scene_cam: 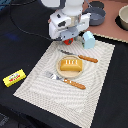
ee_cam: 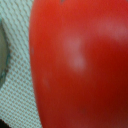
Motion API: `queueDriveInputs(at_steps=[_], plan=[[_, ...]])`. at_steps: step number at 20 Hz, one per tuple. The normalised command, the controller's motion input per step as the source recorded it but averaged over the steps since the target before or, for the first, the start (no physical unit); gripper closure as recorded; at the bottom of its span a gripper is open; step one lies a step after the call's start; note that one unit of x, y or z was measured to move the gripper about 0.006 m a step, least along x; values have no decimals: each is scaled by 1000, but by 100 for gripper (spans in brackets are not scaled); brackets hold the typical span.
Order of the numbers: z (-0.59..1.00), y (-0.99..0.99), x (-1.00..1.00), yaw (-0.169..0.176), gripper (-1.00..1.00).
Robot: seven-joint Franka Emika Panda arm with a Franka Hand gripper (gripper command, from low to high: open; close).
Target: Interact with the objects in diverse but meaningful ways.
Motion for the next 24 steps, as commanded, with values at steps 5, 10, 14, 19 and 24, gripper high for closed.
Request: queueDriveInputs(at_steps=[5,10,14,19,24], plan=[[234,0,-235,-6,100],[843,-50,-317,-54,100],[1000,-334,-256,-77,100],[966,-588,-120,-69,100],[517,-735,-40,-24,100]])
